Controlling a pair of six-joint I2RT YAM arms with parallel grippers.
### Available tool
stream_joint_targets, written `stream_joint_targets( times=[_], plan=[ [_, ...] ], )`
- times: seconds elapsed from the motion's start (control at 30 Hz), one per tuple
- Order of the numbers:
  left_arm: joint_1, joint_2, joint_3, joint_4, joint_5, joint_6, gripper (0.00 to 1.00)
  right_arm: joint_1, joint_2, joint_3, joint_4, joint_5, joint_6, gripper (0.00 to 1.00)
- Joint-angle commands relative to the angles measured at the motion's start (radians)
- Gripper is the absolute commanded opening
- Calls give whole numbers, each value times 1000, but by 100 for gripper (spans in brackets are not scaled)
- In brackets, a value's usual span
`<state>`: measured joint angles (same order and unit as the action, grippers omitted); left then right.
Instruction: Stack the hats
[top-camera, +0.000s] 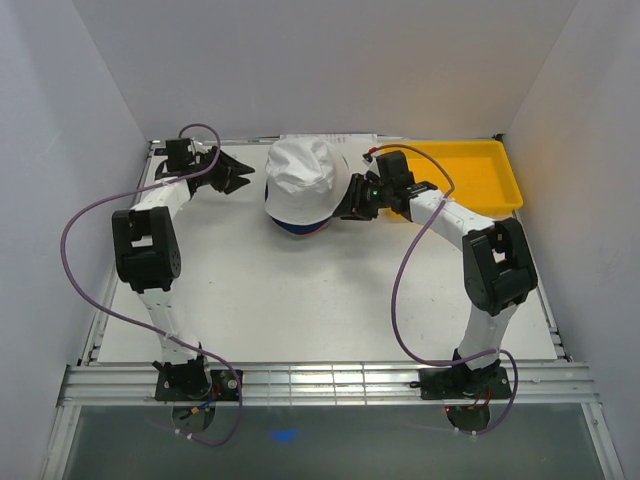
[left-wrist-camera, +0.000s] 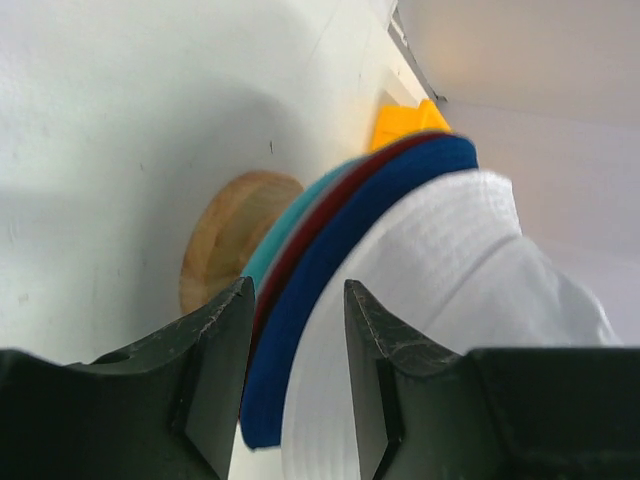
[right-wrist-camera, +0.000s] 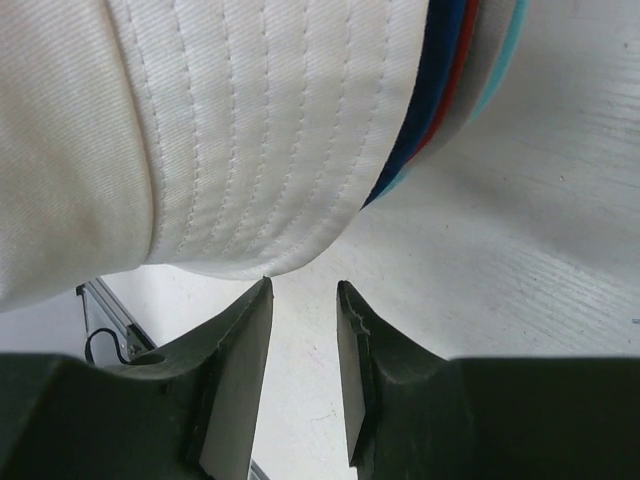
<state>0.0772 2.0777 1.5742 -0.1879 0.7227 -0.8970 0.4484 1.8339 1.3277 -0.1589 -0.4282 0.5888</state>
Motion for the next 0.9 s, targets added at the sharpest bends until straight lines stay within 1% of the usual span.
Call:
stream_joint_targets(
  times=[0.0,0.03,0.07,0.1,0.23,0.3,0.4,0.47,0.5,0.6,0.67,0.73,0.83,0.87],
  plan=[
    [1,-193,-153,97,52,-52,51,-25,-61,1,-1,-1,6,38],
    [1,-224,-201,137,58,-77,52,-46,-76,-2,1,-3,6,39],
    [1,-250,-288,183,55,-124,52,-59,-81,-2,-1,-12,8,39],
    [1,-277,-322,223,54,-140,53,-66,-87,2,-2,-15,6,40],
    [-7,-419,-454,274,12,-212,54,-106,-94,40,-10,-32,0,43],
    [-19,-459,-512,280,-8,-238,55,-117,-81,80,-7,-49,-6,45],
    [-42,-519,-568,288,-46,-272,57,-140,-21,160,13,-67,-20,49],
    [-57,-560,-592,269,-97,-283,57,-151,16,215,24,-76,-27,55],
    [-60,-579,-606,259,-121,-287,57,-155,39,284,30,-89,-32,56],
    [-60,-637,-663,232,-192,-301,58,-175,161,388,36,-121,-32,64],
    [-97,-659,-684,211,-229,-304,58,-178,206,474,48,-129,-32,68],
    [-103,-682,-692,193,-250,-303,59,-185,272,548,62,-135,-27,70],
    [-114,-680,-691,192,-256,-307,59,-191,349,608,84,-158,-12,71],
    [-122,-676,-688,192,-253,-312,59,-194,363,625,128,-182,17,72]
  ],
)
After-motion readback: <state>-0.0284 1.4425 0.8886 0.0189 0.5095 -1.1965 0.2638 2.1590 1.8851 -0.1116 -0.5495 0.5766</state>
